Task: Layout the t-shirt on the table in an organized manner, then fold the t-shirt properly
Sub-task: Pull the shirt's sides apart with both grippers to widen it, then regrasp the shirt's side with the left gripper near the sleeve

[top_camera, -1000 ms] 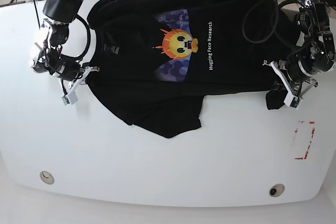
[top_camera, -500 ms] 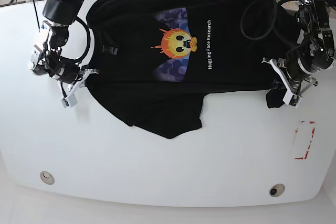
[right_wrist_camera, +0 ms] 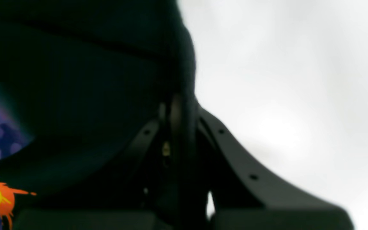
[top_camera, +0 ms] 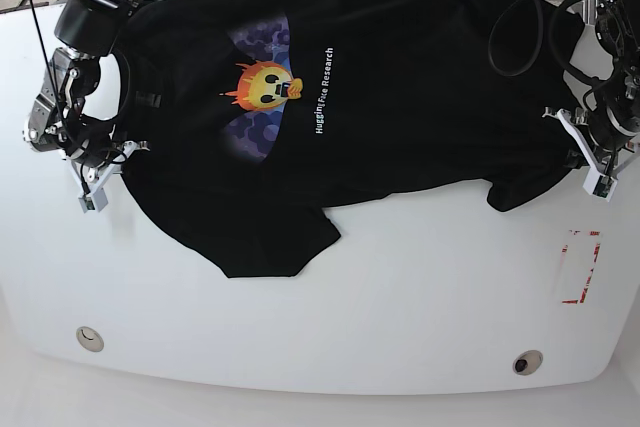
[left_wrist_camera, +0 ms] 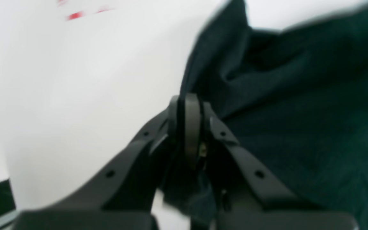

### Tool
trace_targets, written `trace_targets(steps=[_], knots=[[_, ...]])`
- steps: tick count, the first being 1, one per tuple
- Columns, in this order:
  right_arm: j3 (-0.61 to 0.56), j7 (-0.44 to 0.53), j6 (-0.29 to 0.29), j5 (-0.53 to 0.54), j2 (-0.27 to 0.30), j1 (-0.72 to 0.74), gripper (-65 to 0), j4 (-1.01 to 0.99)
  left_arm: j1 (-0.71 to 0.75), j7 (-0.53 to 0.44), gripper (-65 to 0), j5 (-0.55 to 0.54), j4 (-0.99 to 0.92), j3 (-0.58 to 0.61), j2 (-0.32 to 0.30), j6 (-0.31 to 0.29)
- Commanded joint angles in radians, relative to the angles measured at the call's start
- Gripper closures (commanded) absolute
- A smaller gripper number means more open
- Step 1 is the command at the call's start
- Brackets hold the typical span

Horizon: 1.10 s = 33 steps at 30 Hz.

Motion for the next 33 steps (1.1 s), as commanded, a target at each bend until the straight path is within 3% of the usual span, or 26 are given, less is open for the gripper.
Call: trace_targets(steps=[1, 23, 33], knots=[[-0.001, 0.021, 0.009, 0.021, 0.017, 0.020, 0.0, 0.016, -0.005, -0.017, 0.0, -0.007, 0.015, -0.009, -0.036, -0.001], [-0.001, 0.021, 0.009, 0.019, 0.011, 0.013, 0.0, 0.017, 0.094, -0.020, 0.0, -0.007, -0.122, -0.112, -0.080, -0.003], [-0.004, 0.021, 0.009, 0.019, 0.008, 0.013, 0.0, 0.019, 0.088, -0.022, -38.6, -0.007, -0.137, -0.117, -0.083, 0.002]])
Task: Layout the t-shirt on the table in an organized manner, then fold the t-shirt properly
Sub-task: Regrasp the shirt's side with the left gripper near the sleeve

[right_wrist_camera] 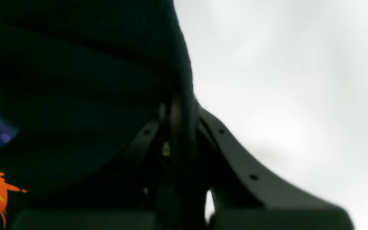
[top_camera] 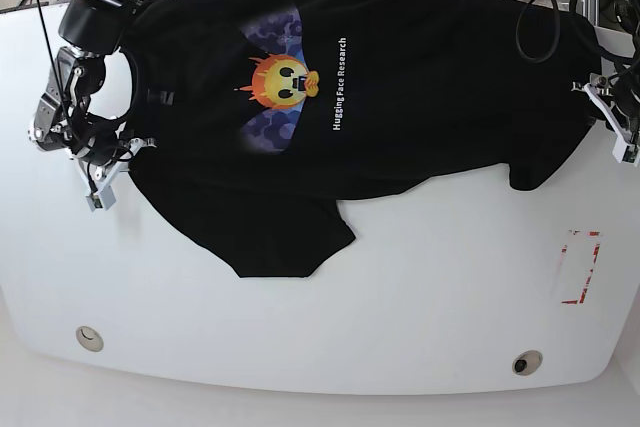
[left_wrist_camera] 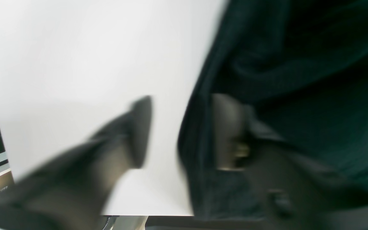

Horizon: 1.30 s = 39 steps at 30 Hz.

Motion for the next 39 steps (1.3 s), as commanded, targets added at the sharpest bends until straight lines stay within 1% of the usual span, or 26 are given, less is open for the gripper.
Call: trace_targets(steps=[1, 3, 8, 14, 20, 26, 30, 34, 39], knots=[[0.001, 0.021, 0.006, 0.013, 0.019, 0.020, 0.0, 0.019, -0.012, -0.017, -41.3, -0.009, 0.017, -0.011, -0.022, 0.004], [0.001, 0.021, 0.006, 0.013, 0.019, 0.020, 0.0, 0.019, -0.016, -0.017, -43.6, -0.009, 0.019, -0.011, -0.022, 0.004], [0.001, 0.021, 0.006, 0.016, 0.006, 0.020, 0.0, 0.019, -0.058, -0.014, -43.8, -0.010, 0.022, -0.035, -0.022, 0.000], [0.001, 0.021, 0.006, 0.015, -0.005, 0.020, 0.0, 0.020, -0.105, -0.014, -44.0, -0.013, 0.022, -0.032, -0.018, -0.002], [0.001, 0.021, 0.006, 0.015, -0.008, 0.020, 0.0, 0.020, -0.183, -0.014, -44.2, -0.013, -0.008, 0.009, 0.004, -0.002], [0.000, 0.021, 0.006, 0.016, -0.010, 0.020, 0.0, 0.020, -0.262, -0.014, -44.3, -0.013, -0.106, 0.085, 0.021, -0.002], [0.000, 0.021, 0.006, 0.016, -0.010, 0.020, 0.0, 0.020, -0.305, -0.015, -44.2, -0.013, -0.167, 0.103, 0.030, -0.002], [0.000, 0.021, 0.006, 0.016, -0.010, 0.020, -0.2, 0.020, -0.349, -0.017, -44.2, -0.010, -0.235, 0.121, 0.053, -0.002], [0.000, 0.021, 0.006, 0.016, -0.010, 0.020, -0.2, 0.020, -0.381, -0.023, -44.2, -0.010, -0.327, 0.152, 0.053, -0.002]])
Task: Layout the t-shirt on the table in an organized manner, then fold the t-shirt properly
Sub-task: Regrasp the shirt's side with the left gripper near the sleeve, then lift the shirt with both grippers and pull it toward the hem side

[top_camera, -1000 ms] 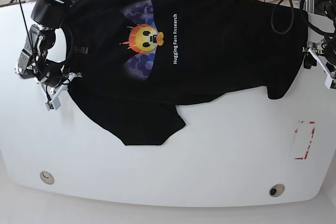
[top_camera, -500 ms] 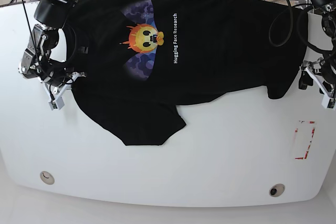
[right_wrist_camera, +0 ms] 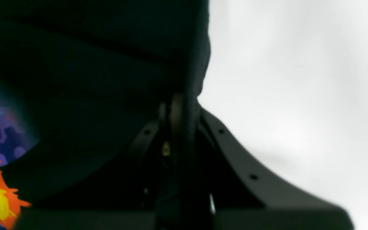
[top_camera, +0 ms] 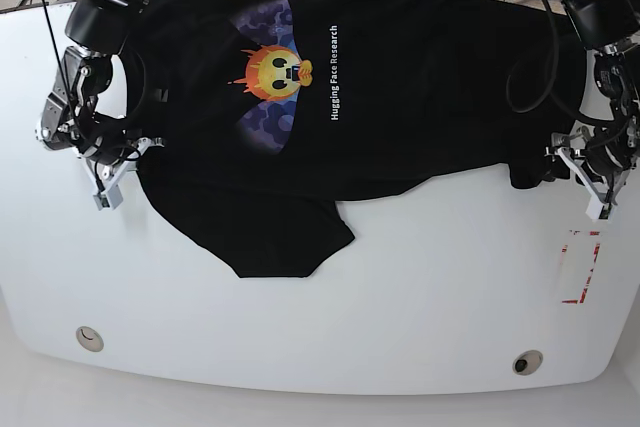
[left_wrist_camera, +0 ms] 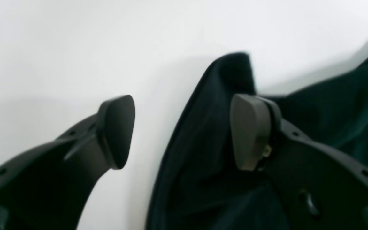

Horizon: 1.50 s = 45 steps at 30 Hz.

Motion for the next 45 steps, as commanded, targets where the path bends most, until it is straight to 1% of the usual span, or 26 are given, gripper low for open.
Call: trace_targets(steps=[1, 6, 7, 17, 19, 22, 24, 30, 32, 40, 45], knots=[[0.004, 0.021, 0.006, 0.018, 0.018, 0.020, -0.2, 0.020, -0.027, -0.020, -44.2, -0.009, -0.029, 0.018, -0.022, 0.000], [0.004, 0.021, 0.006, 0.018, 0.015, 0.020, -0.2, 0.020, -0.032, -0.058, -44.0, -0.011, -0.072, 0.078, -0.020, 0.000], [0.004, 0.021, 0.006, 0.018, 0.005, 0.020, -0.2, 0.020, -0.032, -0.065, -44.0, -0.011, -0.075, 0.093, -0.020, 0.000], [0.004, 0.021, 0.006, 0.018, -0.002, 0.020, -0.2, 0.020, -0.025, -0.063, -43.9, -0.012, -0.077, 0.156, -0.020, 0.000], [0.004, 0.021, 0.006, 0.018, -0.002, 0.020, -0.2, 0.020, -0.024, -0.063, -42.8, -0.011, -0.078, 0.164, -0.020, 0.000], [0.004, 0.021, 0.006, 0.018, -0.002, 0.022, -0.2, 0.020, -0.007, -0.063, -36.7, -0.009, -0.078, 0.170, -0.020, 0.000], [0.004, 0.021, 0.006, 0.020, -0.002, 0.022, -0.2, 0.020, -0.001, -0.065, -29.7, -0.009, -0.078, 0.170, -0.020, 0.000], [0.004, 0.021, 0.006, 0.020, -0.002, 0.023, -0.2, 0.020, -0.001, -0.066, -5.0, -0.008, -0.078, 0.170, -0.020, 0.006], [0.004, 0.021, 0.006, 0.020, -0.002, 0.025, -0.2, 0.020, -0.001, -0.066, 0.0, -0.008, -0.078, 0.170, -0.022, 0.006], [0.004, 0.021, 0.006, 0.020, -0.002, 0.027, -0.2, 0.022, -0.004, -0.063, 0.0, -0.008, -0.069, 0.162, -0.027, 0.006], [0.005, 0.020, 0.006, 0.020, 0.001, 0.027, 0.0, 0.079, -0.006, -0.062, 0.0, -0.008, -0.018, 0.108, -0.048, 0.006]])
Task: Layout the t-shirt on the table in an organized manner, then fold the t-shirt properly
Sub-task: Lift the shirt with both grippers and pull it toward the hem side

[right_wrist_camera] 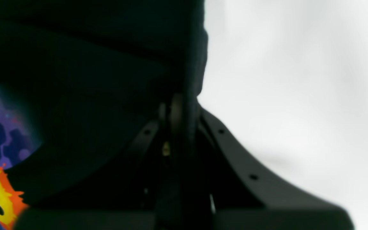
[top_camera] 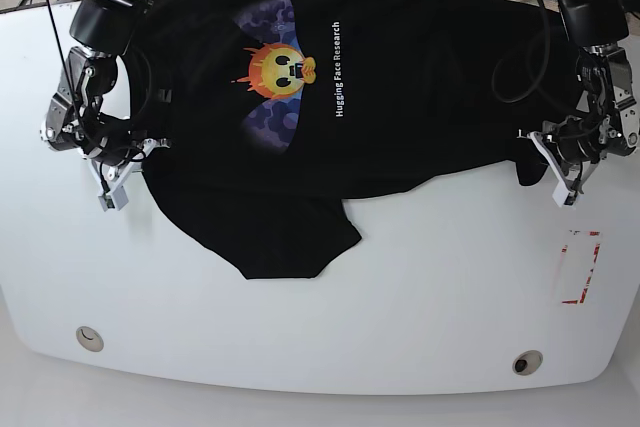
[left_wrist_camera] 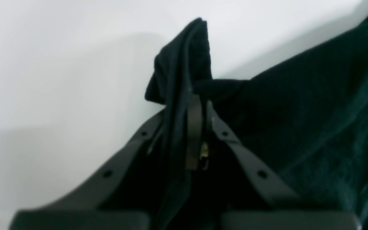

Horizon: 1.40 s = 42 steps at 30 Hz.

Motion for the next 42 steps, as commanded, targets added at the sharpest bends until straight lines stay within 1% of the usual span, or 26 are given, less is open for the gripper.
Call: trace_targets(steps=[1, 4, 6, 9, 13, 15, 18, 20, 25, 28, 30, 32, 37, 42], knots=[[0.005, 0.018, 0.006, 0.022, 0.021, 0.024, 0.0, 0.080, -0.026, -0.017, 0.0, -0.008, 0.061, -0.033, -0.045, 0.002], [0.005, 0.011, 0.006, 0.022, 0.022, 0.026, 0.0, 0.144, -0.026, -0.014, 0.0, -0.010, 0.119, -0.053, -0.048, 0.002], [0.005, -0.002, 0.006, 0.022, 0.024, 0.032, 0.0, 0.178, -0.026, 0.006, 0.0, -0.010, 0.163, -0.070, -0.049, 0.001], [0.005, -0.028, 0.006, 0.022, 0.025, 0.064, 0.0, 0.213, -0.043, 0.040, 0.0, -0.011, 0.228, -0.079, -0.049, -0.004], [0.005, -0.044, 0.006, 0.022, 0.027, 0.104, 0.0, 0.236, -0.070, 0.060, 0.0, -0.011, 0.314, -0.077, -0.051, -0.018], [0.005, -0.056, 0.006, 0.021, 0.039, 0.132, 0.0, 0.238, -0.083, 0.060, 0.0, -0.010, 0.348, -0.077, -0.052, -0.029], [0.005, -0.076, 0.006, 0.022, 0.059, 0.185, 0.0, 0.235, -0.133, 0.060, 0.0, -0.010, 0.404, -0.077, -0.071, -0.032], [0.005, -0.079, 0.006, 0.022, 0.065, 0.219, 0.0, 0.235, -0.178, 0.060, 0.0, -0.011, 0.427, -0.077, -0.075, -0.032], [0.002, -0.102, 0.006, 0.022, 0.105, 0.314, 0.0, 0.224, -0.299, 0.064, 0.0, -0.011, 0.452, -0.077, -0.072, -0.032], [0.001, -0.119, 0.006, 0.022, 0.120, 0.380, 0.0, 0.192, -0.383, 0.098, 0.0, -0.011, 0.450, -0.077, -0.071, -0.032], [0.001, -0.125, 0.006, 0.022, 0.140, 0.446, 0.0, 0.158, -0.472, 0.137, 0.0, -0.011, 0.449, -0.077, -0.068, -0.032], [-0.005, -0.125, 0.006, 0.022, 0.160, 0.503, 0.0, 0.118, -0.544, 0.169, 0.0, -0.011, 0.446, -0.077, -0.052, -0.032], [-0.097, -0.125, 0.006, 0.022, 0.214, 0.673, 0.0, 0.017, -0.701, 0.209, 0.0, -0.008, 0.446, -0.076, -0.014, -0.029], [-0.154, -0.125, 0.006, 0.024, 0.243, 0.837, 0.0, -0.029, -0.854, 0.233, 0.0, -0.008, 0.438, -0.044, -0.012, -0.027]])
